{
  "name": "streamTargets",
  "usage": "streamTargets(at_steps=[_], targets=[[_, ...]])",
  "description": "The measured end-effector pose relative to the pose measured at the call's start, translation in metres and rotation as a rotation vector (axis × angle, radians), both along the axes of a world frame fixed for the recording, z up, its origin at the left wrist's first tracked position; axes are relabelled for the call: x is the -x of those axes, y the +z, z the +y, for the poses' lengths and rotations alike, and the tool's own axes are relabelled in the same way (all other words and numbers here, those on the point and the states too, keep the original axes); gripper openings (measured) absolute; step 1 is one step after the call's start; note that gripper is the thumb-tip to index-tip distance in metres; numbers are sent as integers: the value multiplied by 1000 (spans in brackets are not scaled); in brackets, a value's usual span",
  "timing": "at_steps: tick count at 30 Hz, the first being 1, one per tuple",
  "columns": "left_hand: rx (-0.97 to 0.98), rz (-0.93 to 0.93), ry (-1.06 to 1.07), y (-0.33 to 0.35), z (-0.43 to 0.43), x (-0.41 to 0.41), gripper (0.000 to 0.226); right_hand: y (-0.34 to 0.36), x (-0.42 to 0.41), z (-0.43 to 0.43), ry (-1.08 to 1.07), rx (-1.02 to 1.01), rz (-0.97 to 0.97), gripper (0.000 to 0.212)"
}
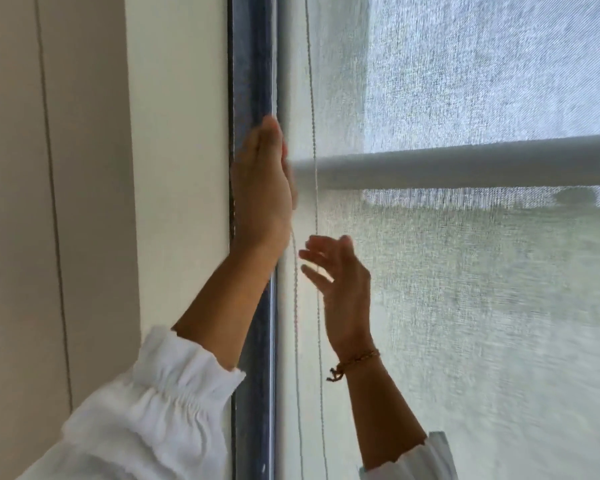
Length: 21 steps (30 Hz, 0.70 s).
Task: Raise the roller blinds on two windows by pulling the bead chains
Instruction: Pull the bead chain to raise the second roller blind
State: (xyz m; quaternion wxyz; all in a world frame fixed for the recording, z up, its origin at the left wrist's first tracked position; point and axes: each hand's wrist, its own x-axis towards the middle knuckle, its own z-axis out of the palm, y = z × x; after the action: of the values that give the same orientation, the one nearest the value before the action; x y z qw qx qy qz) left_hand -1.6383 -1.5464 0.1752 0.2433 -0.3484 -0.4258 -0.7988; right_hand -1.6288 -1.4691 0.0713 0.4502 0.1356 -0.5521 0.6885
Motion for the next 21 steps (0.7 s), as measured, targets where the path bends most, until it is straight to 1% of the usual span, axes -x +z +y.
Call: streamTargets(at_steps=[2, 5, 7, 8, 10, 13, 15, 17, 19, 21], targets=[[81, -29, 32, -33, 0, 0, 41, 22, -13, 7, 0, 62, 19, 44], [164, -38, 86, -81, 3, -3, 44, 49, -29, 9, 83, 58, 62, 23], [189, -48, 145, -104, 9, -4, 42, 62, -31, 3, 90, 25, 5, 19], [209, -33, 202, -113, 12, -5, 40, 68, -31, -2, 63, 8, -32, 20], [254, -23, 280, -132, 17, -5, 39, 78, -28, -13, -42, -36, -95, 29], [320, -65, 280, -155, 16, -4, 39, 84, -25, -30, -187, -130, -146, 35], [355, -72, 235, -159, 14, -3, 39, 81, -24, -38, -312, -190, -111, 35], [385, -117, 134, -151, 10, -8, 36, 76, -30, -44, -417, -219, -26, 31], [346, -217, -51, -136, 4, -9, 34, 73, -37, -45, -483, -211, 52, 26], [257, -325, -177, -117, -8, 0, 41, 70, -40, -44, -533, -162, 126, 24]])
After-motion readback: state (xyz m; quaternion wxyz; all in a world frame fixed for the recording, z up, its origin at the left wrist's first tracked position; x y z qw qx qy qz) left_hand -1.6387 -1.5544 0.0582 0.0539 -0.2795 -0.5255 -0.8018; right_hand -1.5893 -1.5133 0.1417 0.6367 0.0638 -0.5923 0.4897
